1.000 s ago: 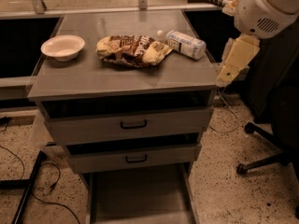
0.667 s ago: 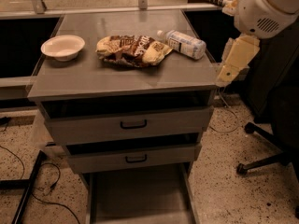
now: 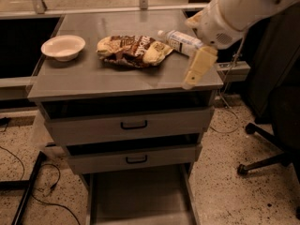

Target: Place brown chip bag into bottom drawer

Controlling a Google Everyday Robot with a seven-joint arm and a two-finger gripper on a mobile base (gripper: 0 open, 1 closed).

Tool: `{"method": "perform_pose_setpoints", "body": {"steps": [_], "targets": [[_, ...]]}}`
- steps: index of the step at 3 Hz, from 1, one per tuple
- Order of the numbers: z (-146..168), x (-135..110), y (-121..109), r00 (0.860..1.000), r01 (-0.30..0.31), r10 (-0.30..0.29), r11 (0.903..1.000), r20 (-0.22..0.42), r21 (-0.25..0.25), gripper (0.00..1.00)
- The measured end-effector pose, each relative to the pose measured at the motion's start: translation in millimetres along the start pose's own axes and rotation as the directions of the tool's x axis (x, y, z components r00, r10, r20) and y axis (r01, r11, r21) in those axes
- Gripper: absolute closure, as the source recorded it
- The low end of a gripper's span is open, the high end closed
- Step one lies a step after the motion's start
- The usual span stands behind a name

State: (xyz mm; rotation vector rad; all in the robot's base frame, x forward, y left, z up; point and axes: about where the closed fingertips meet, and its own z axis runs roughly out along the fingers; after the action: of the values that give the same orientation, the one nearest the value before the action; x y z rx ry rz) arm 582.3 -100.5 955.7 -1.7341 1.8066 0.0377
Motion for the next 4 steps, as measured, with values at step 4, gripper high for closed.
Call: {"method": "perform_pose_setpoints", "body": {"steps": [4], "targets": [[80, -30, -39, 0.984, 0.015, -0.005, 0.9982, 0.179, -0.057, 0.00]]}}
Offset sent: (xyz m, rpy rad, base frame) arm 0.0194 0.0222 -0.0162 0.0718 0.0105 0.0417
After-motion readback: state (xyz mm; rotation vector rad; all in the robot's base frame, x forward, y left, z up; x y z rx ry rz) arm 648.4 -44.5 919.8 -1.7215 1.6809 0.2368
